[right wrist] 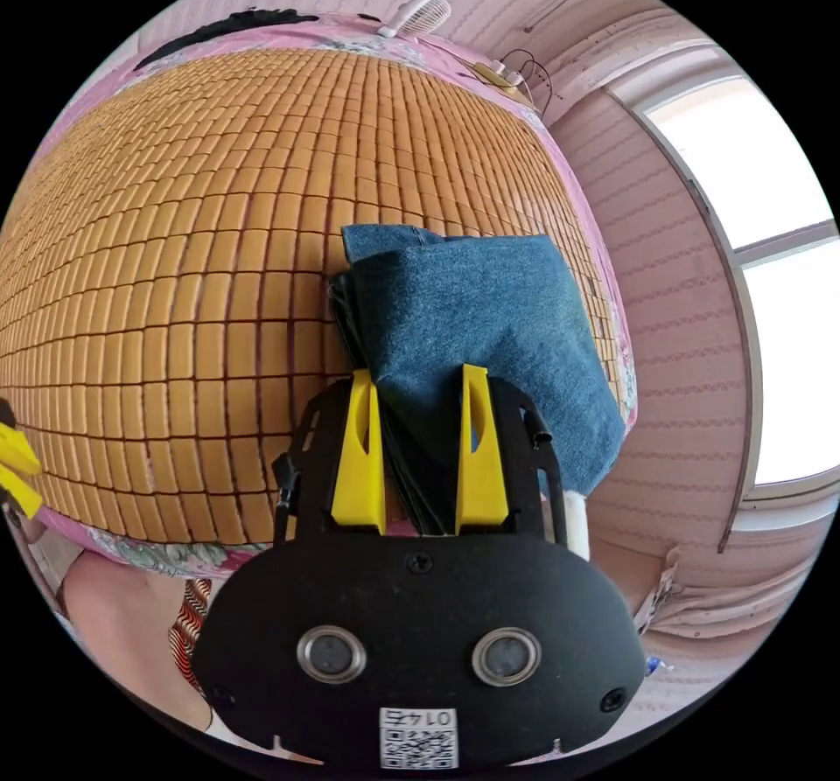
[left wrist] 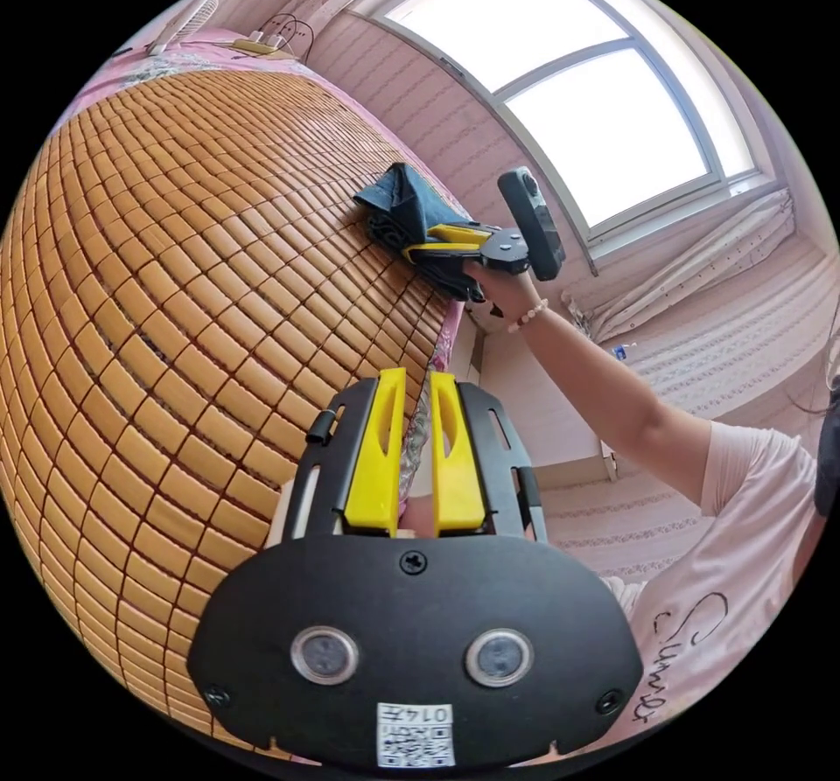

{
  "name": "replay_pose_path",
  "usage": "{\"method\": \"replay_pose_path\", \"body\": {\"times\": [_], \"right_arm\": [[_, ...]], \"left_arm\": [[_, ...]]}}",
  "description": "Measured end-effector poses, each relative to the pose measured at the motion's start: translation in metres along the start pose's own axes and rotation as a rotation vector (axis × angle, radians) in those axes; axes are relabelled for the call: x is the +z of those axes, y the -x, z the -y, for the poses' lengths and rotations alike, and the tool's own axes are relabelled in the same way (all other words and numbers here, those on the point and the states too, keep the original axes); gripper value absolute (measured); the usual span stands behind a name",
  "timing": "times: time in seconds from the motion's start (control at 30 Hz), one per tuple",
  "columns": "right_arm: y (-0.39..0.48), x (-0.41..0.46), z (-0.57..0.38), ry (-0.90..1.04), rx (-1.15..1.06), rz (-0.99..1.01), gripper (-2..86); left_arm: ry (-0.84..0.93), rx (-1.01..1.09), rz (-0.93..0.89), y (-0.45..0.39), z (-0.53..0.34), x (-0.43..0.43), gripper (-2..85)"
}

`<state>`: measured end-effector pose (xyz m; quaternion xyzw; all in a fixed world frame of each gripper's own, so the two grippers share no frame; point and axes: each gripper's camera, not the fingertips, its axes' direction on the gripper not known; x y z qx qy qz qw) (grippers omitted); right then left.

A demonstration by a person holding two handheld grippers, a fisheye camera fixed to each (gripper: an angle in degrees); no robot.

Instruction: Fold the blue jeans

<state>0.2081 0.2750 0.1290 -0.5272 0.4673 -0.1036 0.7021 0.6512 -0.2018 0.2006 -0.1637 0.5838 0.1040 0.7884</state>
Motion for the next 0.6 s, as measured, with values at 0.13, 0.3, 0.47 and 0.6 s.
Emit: {"method": "replay_pose_path", "body": {"times": [0.13,0.3,0.47,0.6], "right_arm": [[-0.065,0.037,0.008,0.073,0.201,-0.004,13.2],[-0.099,0.038,-0.004,0.042,0.398,0.011,13.0],[0.003,-0.054,-0.137,-0.317,0.201,0.341,7.1],[0.074,-0.088,-0.257,-0.258,0.091,0.371,5.0]], "left_arm": [[-0.019,0.011,-0.004,-0.013,-0.020,-0.024,5.0],[-0.066,-0.046,0.053,-0.024,-0.075,-0.078,5.0],[-0.197,-0.120,0.125,-0.045,-0.155,-0.150,4.9],[-0.382,-0.231,0.302,-0.084,-0.254,-0.222,5.0]]}}
